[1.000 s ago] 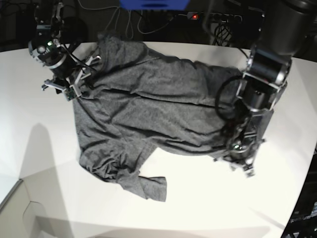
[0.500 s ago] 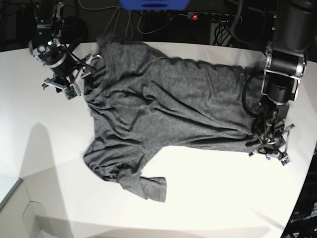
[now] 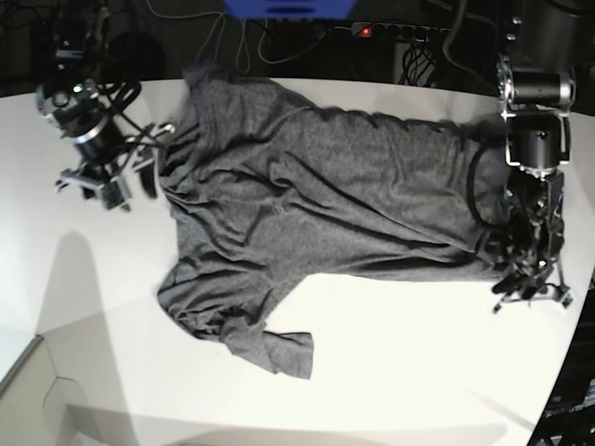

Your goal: Layout the t-shirt on the table in an organized manner, then fold the t-shirt properly

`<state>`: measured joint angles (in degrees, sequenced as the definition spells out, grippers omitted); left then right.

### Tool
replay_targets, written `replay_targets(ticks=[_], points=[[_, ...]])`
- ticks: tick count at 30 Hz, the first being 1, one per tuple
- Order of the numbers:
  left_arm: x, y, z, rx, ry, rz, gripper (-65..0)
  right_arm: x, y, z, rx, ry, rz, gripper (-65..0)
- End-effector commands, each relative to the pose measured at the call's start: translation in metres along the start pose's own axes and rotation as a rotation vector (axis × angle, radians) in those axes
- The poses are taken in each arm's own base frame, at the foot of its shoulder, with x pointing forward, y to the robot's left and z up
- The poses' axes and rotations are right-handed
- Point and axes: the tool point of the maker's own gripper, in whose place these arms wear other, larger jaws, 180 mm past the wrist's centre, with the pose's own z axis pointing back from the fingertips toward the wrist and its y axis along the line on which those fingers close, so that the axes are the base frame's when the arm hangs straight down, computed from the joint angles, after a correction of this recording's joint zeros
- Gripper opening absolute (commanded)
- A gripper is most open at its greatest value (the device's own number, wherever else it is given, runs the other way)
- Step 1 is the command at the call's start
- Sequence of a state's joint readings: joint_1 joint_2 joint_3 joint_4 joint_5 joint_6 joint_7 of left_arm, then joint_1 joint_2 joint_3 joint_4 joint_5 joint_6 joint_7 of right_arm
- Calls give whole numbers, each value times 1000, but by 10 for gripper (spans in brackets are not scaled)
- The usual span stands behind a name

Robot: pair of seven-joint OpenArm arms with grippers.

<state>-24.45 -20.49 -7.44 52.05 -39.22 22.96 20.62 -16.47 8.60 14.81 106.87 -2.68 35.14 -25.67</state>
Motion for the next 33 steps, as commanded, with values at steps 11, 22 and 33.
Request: replay_targets(ticks=[11, 22, 33], points=[[18, 8, 32, -57, 5, 163, -579, 80, -39, -60, -23, -77, 13, -336], [13, 16, 69, -106, -53, 218, -579, 80, -18, -124, 114, 13, -7, -335], [-73, 39, 56, -13, 125, 201, -579, 109, -21, -152, 146, -98, -73, -335]])
